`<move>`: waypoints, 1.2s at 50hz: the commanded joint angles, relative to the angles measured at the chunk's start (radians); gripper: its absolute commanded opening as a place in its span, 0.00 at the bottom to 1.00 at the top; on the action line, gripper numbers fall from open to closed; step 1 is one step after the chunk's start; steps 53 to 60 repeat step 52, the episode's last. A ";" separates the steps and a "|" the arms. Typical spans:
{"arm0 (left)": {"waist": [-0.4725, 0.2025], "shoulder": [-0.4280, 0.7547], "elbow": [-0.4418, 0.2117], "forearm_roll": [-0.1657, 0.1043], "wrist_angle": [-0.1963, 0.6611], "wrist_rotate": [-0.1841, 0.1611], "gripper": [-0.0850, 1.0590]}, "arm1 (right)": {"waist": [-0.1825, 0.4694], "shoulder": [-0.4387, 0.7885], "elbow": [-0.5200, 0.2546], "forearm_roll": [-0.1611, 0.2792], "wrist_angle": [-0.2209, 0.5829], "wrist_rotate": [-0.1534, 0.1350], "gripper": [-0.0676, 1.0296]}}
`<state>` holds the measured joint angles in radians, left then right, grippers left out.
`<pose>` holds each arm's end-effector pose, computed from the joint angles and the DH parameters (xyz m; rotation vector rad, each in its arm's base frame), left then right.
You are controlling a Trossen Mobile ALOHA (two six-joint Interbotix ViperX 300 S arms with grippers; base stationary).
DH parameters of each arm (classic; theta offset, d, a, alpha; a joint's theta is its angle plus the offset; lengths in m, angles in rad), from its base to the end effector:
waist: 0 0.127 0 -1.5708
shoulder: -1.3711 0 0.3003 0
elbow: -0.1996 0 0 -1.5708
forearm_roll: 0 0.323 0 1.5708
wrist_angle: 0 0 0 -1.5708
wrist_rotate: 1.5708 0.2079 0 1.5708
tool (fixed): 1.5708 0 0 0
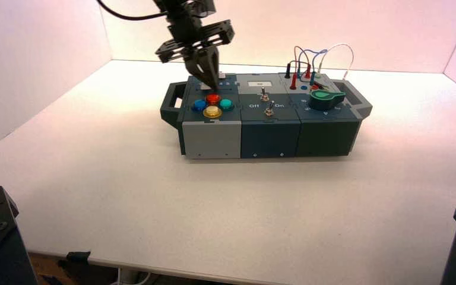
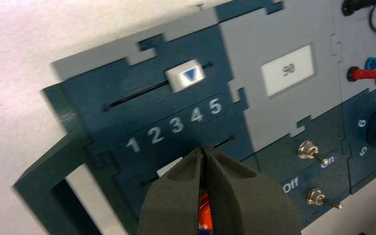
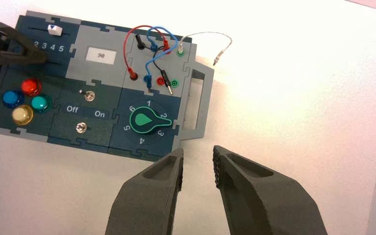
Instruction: Move the bottom slider to position 1.
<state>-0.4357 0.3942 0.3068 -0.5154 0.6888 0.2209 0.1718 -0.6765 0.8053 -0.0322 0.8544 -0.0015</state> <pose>0.3926 -0.2546 -0.0239 -0.0755 1.4031 -0.5074 0.2942 0.0459 0.1793 -0.1171 0.9777 0.1465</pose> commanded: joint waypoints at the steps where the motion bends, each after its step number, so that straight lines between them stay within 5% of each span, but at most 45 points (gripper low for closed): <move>1: 0.054 -0.051 0.014 0.009 -0.014 0.005 0.05 | 0.003 -0.003 -0.023 -0.005 -0.006 -0.003 0.38; 60: 0.054 -0.146 0.026 0.005 -0.014 0.003 0.05 | 0.003 -0.006 -0.018 -0.012 -0.006 -0.003 0.38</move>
